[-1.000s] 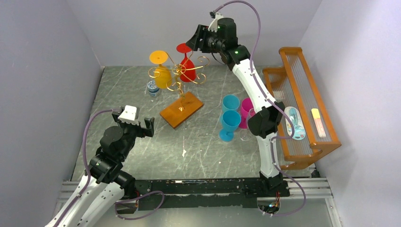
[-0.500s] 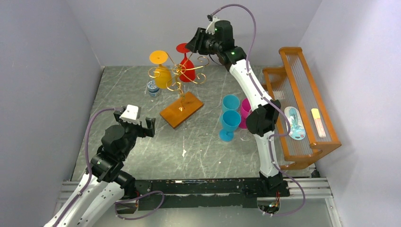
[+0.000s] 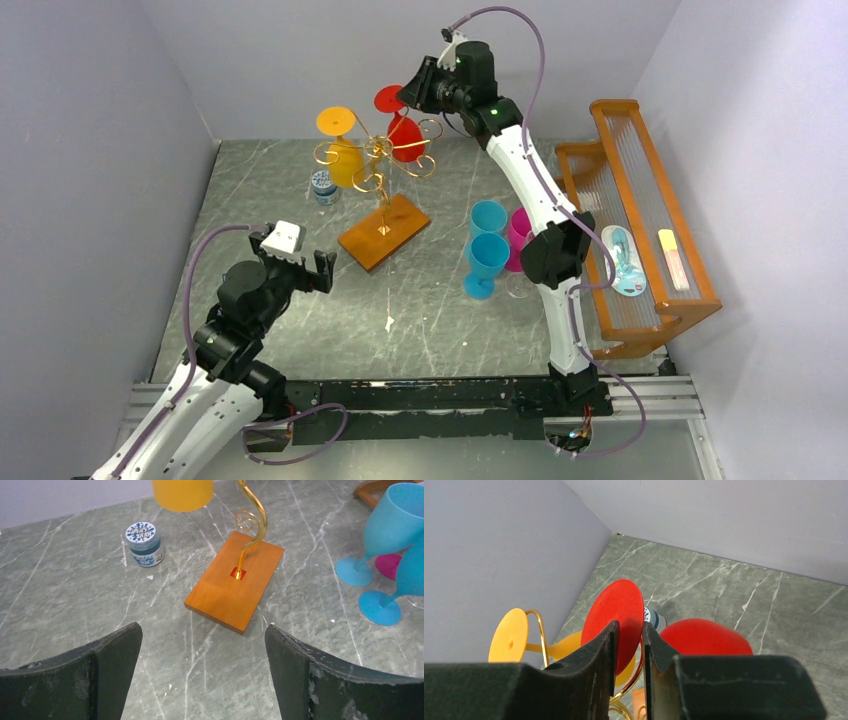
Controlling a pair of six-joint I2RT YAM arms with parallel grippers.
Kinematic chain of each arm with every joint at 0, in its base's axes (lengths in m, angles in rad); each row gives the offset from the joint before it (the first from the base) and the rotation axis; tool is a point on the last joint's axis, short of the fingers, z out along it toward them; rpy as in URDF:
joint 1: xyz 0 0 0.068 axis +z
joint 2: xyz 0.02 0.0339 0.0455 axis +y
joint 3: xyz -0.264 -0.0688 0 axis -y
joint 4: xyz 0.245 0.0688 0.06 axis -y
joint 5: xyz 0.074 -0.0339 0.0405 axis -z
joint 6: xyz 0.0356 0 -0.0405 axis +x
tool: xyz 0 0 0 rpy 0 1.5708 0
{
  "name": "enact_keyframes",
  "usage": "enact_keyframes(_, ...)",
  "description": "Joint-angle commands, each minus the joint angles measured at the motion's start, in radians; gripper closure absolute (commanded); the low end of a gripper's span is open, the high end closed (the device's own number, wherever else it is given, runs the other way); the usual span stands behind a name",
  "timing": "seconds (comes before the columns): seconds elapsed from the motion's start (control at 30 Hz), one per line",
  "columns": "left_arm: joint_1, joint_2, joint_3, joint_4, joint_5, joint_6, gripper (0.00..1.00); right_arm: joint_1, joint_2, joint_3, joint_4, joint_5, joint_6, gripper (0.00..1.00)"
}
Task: Take the wine glass off the wine glass rack
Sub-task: Pick up the wine glass from the wine rack.
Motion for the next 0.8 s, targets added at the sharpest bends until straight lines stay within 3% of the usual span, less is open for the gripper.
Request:
enact_keyframes(0.0,0.006,0.012,0.040,-0.013,0.073,0.007,0.03,-0.002,-0.051,-0.011,-0.031,0.042,-0.018,0.84)
enact_keyframes(0.2,0.005,0.032,0.051,-0.023,0.092,0.008,0.03,-0.003,-0.050,0.021,-0.050,0.013,0.020,1.00)
enact_keyframes(0.77,0.006,0.032,0.053,-0.028,0.093,0.010,0.03,-0.030,-0.095,-0.044,0.058,-0.109,0.241,1.00)
